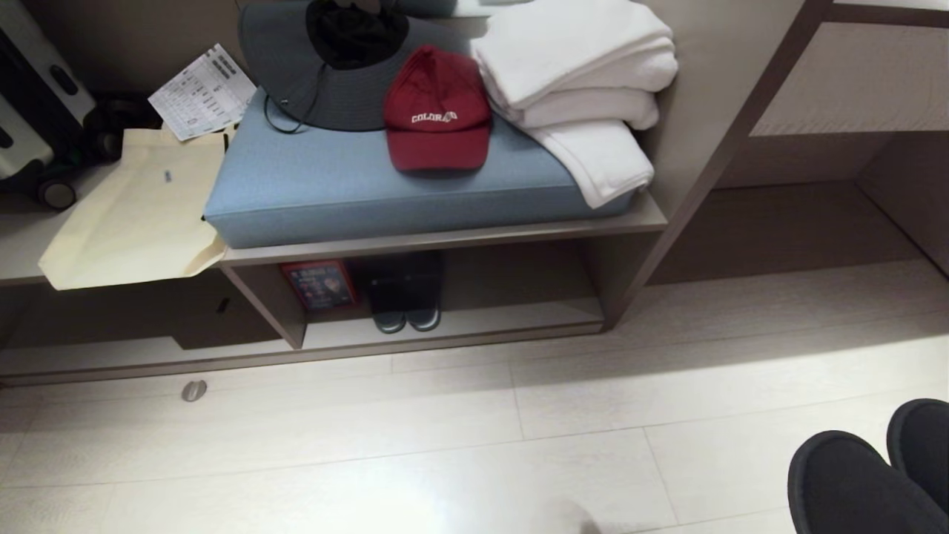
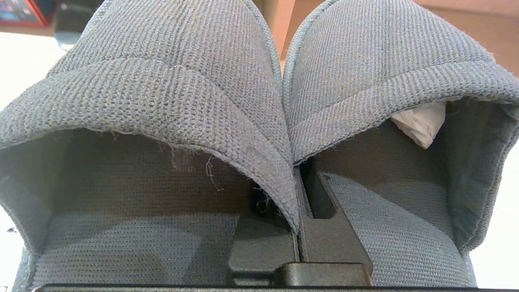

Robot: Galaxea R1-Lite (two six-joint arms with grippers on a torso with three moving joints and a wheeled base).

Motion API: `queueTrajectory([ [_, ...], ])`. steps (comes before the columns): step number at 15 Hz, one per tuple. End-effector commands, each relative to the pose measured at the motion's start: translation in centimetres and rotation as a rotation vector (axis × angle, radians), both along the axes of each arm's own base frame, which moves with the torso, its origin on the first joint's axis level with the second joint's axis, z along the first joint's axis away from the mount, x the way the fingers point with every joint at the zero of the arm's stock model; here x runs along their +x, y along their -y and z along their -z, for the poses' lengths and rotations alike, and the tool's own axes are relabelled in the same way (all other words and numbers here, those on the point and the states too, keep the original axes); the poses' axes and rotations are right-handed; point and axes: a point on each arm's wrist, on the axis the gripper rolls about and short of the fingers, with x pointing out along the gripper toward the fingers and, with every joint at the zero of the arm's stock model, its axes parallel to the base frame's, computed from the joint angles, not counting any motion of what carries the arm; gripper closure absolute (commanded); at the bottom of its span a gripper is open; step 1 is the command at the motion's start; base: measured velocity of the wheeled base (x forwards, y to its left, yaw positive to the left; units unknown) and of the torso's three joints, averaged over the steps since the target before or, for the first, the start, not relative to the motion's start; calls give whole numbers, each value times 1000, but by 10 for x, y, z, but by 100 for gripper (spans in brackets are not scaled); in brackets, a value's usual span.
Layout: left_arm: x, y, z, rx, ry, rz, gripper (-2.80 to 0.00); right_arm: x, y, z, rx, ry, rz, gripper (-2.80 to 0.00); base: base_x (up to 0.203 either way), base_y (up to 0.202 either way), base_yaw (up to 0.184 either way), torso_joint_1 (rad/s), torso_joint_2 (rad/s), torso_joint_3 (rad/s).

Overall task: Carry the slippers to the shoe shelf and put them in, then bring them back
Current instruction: Place the slippers on the floor

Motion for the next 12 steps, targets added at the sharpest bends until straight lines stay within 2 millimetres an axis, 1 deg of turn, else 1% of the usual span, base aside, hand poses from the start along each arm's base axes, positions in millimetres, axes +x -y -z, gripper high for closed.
queueTrajectory([
  [1,0,0,0,0,-1,0,0,0,0,0,-1,0,-1,0,0,0,0,-1,-1,203],
  [12,0,0,0,0,-1,-1,0,0,0,0,4,0,-2,0,0,0,0,5,1,203],
])
